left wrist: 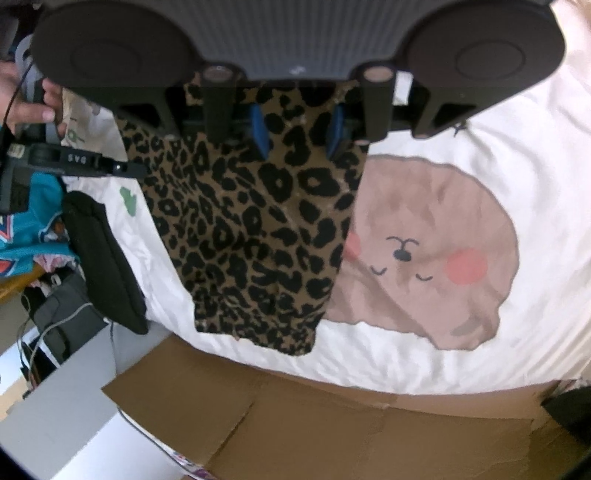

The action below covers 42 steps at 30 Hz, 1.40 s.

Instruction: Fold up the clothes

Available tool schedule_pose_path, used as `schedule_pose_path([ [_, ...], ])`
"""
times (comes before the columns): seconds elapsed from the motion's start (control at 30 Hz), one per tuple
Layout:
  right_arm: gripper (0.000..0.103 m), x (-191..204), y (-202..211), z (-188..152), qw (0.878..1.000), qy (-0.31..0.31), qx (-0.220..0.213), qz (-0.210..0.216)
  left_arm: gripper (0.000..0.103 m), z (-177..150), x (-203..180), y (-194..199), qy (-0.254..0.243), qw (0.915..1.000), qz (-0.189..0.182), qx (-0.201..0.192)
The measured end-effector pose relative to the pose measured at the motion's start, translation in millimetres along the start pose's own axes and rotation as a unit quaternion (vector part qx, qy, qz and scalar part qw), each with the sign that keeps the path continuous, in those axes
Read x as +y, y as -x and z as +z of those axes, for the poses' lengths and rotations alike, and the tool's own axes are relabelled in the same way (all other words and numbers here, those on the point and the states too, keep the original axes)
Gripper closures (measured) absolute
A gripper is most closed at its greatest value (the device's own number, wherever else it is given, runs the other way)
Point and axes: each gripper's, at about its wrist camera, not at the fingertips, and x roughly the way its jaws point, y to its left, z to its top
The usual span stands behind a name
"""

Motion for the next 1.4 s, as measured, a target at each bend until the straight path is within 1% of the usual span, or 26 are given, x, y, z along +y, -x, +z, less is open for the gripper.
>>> schedule_pose_path([
  [0.13,0.103,-3.3,0.0,0.9,1.0,-0.005,0.002,-0.006,0.068,2.0,1.4,-11.0,0.001,1.0,0.004,0.007],
  [0.27,0.103,-6.8,2.0,-0.6,1.0,-0.018,-0.004,-0.02,0.068,4.9,3.6,-21.7,-0.003,0.9999,0.006,0.009],
  [0.4,0.103,-5.8,4.0,0.6,0.999,-0.018,-0.008,-0.03,0.068,8.2,6.6,-32.2,-0.003,0.9999,0.007,0.012],
  [0.57,0.103,-9.8,1.8,2.1,0.999,-0.028,-0.009,-0.035,0.068,9.9,9.8,-50.7,0.008,0.9997,0.011,0.022],
  [0.7,0.103,-9.7,2.2,1.9,0.998,-0.029,-0.014,-0.047,0.067,16.8,1.4,-55.7,0.0,0.9994,0.022,0.026],
  [0.8,0.101,-5.4,16.8,5.0,0.996,-0.021,-0.046,-0.07,0.067,22.9,-8.5,-47.0,0.006,0.9999,0.009,0.012],
  [0.83,0.101,-4.3,23.1,5.6,0.996,-0.019,-0.061,-0.065,0.067,24.8,-12.1,-43.6,0.007,1.0,0.002,0.005],
  [0.9,0.1,-1.2,33.8,6.4,0.995,-0.019,-0.089,-0.043,0.067,25.6,-18.2,-46.1,0.005,1.0,-0.003,0.008],
  [0.97,0.1,4.7,35.9,6.3,0.995,-0.016,-0.097,-0.02,0.067,25.0,-23.4,-54.6,-0.005,0.9998,0.002,0.017],
  [1.03,0.096,12.5,29.0,6.7,0.996,-0.006,-0.084,-0.005,0.067,25.9,-25.5,-61.8,-0.014,0.9996,0.011,0.023],
  [1.07,0.092,16.6,23.4,6.3,0.997,0.001,-0.076,-0.003,0.067,26.5,-26.4,-65.2,-0.019,0.9994,0.015,0.026],
  [1.1,0.09,18.7,16.6,5.7,0.998,0.009,-0.066,-0.002,0.067,27.1,-27.2,-68.6,-0.024,0.9991,0.019,0.028],
  [1.17,0.087,21.7,2.7,4.6,0.999,0.024,-0.045,-0.002,0.067,29.0,-28.5,-73.6,-0.034,0.9984,0.029,0.034],
  [1.2,0.087,22.3,-3.4,4.1,0.999,0.03,-0.037,-0.009,0.067,30.5,-28.8,-74.4,-0.039,0.9979,0.036,0.036],
  [1.23,0.083,21.2,-7.5,2.2,0.999,0.035,-0.033,-0.018,0.068,31.1,-28.7,-73.5,-0.044,0.9975,0.042,0.038],
  [1.3,0.084,15.1,-12.9,4.5,0.998,0.039,-0.026,-0.034,0.068,31.5,-28.0,-70.0,-0.052,0.9965,0.053,0.039],
  [1.37,0.088,9.4,-15.4,8.3,0.998,0.039,-0.019,-0.047,0.068,28.4,-23.9,-64.7,-0.05,0.9954,0.07,0.041],
  [1.4,0.087,7.3,-15.8,10.3,0.997,0.04,-0.018,-0.059,0.067,26.5,-21.6,-61.9,-0.049,0.9948,0.079,0.042],
])
